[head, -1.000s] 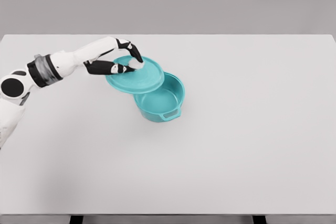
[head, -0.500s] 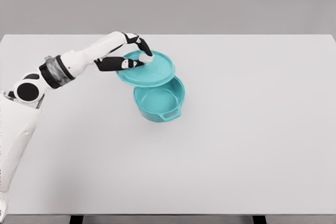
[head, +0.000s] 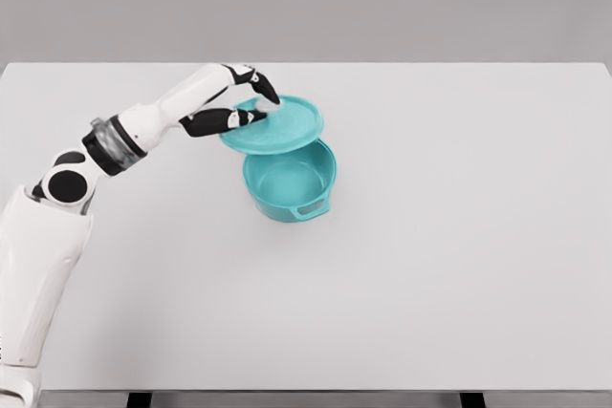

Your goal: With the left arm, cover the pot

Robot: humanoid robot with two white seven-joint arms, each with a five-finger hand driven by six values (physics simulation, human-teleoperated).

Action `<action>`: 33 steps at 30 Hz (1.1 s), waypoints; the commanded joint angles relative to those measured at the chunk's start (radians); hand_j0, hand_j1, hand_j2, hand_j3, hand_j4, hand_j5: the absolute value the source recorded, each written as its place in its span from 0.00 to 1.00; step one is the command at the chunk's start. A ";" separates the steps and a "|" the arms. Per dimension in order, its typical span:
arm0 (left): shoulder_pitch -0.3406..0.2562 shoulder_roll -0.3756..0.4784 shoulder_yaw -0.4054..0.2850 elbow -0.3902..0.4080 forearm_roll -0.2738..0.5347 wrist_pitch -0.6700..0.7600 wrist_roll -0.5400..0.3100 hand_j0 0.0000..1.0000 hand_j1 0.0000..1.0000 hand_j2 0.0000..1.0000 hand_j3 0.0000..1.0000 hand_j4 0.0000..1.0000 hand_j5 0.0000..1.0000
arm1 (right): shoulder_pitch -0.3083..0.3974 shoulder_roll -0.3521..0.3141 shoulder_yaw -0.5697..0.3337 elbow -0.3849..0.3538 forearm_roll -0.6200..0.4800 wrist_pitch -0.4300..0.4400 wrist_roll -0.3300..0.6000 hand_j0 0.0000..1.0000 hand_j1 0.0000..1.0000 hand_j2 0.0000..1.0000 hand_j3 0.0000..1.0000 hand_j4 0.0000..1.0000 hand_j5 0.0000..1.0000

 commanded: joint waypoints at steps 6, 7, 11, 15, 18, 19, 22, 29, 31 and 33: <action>0.008 -0.030 0.015 -0.015 -0.112 0.002 0.012 0.44 0.44 0.44 0.44 0.44 0.44 | 0.000 0.000 0.000 0.000 0.001 0.000 0.000 1.00 1.00 1.00 1.00 1.00 1.00; 0.018 -0.032 0.013 -0.013 -0.113 0.002 0.024 0.44 0.44 0.44 0.44 0.44 0.44 | 0.000 0.000 0.000 0.000 0.001 0.000 0.000 1.00 1.00 1.00 1.00 1.00 1.00; 0.022 -0.058 0.013 -0.010 -0.136 0.002 0.035 0.44 0.44 0.44 0.44 0.44 0.44 | 0.000 0.000 0.000 0.000 0.001 0.000 0.000 1.00 1.00 1.00 1.00 1.00 1.00; 0.025 -0.060 0.010 -0.012 -0.133 0.002 0.036 0.46 0.46 0.46 0.46 0.46 0.46 | 0.000 0.000 0.000 0.000 0.001 0.000 0.000 1.00 1.00 1.00 1.00 1.00 1.00; 0.026 -0.060 0.008 -0.012 -0.132 0.002 0.036 0.85 0.85 0.85 0.85 0.85 0.85 | 0.000 0.000 0.000 0.000 0.001 0.000 0.000 1.00 1.00 1.00 1.00 1.00 1.00; 0.026 -0.060 0.010 -0.012 -0.130 0.002 0.036 0.96 0.96 0.96 0.96 0.96 0.96 | 0.000 0.000 0.000 0.000 0.001 0.000 0.000 1.00 1.00 1.00 1.00 1.00 1.00; 0.026 -0.060 0.007 -0.012 -0.132 0.002 0.046 0.96 0.96 0.96 0.96 0.96 0.96 | 0.000 0.000 0.000 0.000 0.001 0.000 0.000 1.00 1.00 1.00 1.00 1.00 1.00; 0.026 -0.081 0.004 0.008 -0.133 0.002 0.075 0.90 0.90 0.90 0.90 0.90 0.90 | 0.000 0.000 0.000 0.000 0.001 0.000 0.000 1.00 1.00 1.00 1.00 1.00 1.00; 0.026 -0.080 0.002 0.005 -0.130 0.002 0.090 0.93 0.93 0.93 0.93 0.93 0.93 | 0.000 0.000 0.000 0.000 0.001 0.000 0.000 1.00 1.00 1.00 1.00 1.00 1.00; 0.025 -0.081 0.007 -0.001 -0.126 0.002 0.099 0.98 0.98 0.98 0.98 0.98 0.98 | 0.000 0.000 0.000 0.000 0.001 0.000 0.000 1.00 1.00 1.00 1.00 1.00 1.00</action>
